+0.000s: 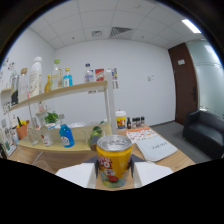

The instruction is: Make me a cup of Vodka Sunrise.

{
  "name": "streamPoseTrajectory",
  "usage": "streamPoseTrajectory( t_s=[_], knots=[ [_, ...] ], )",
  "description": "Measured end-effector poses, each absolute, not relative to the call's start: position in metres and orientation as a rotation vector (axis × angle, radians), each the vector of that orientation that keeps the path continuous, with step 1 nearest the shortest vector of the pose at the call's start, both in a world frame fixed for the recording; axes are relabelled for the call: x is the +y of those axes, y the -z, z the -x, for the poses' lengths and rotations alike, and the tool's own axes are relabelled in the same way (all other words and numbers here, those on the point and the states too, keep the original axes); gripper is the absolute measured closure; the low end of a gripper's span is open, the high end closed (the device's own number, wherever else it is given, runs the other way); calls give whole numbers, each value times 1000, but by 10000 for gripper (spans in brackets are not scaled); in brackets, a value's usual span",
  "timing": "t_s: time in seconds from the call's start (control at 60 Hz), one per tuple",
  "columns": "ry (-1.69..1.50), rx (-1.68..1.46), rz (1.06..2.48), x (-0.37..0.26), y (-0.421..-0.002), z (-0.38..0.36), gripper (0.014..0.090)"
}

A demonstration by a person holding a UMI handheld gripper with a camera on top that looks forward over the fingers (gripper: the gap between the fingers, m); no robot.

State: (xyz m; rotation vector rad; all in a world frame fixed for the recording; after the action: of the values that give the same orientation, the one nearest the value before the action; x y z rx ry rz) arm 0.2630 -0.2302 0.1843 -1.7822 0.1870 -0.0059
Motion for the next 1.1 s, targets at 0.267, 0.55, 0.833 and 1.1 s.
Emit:
streamPoseTrajectory(
  t_s=[0.267,0.55,0.833,1.1],
  knots=[
    [-29,198,1959,-216,-77,-284,540],
    [-43,175,2019,-212,-43,-279,533],
    [18,130,2041,-230,-38,-275,517],
    [97,167,2070,-240,-47,-281,187]
  ],
)
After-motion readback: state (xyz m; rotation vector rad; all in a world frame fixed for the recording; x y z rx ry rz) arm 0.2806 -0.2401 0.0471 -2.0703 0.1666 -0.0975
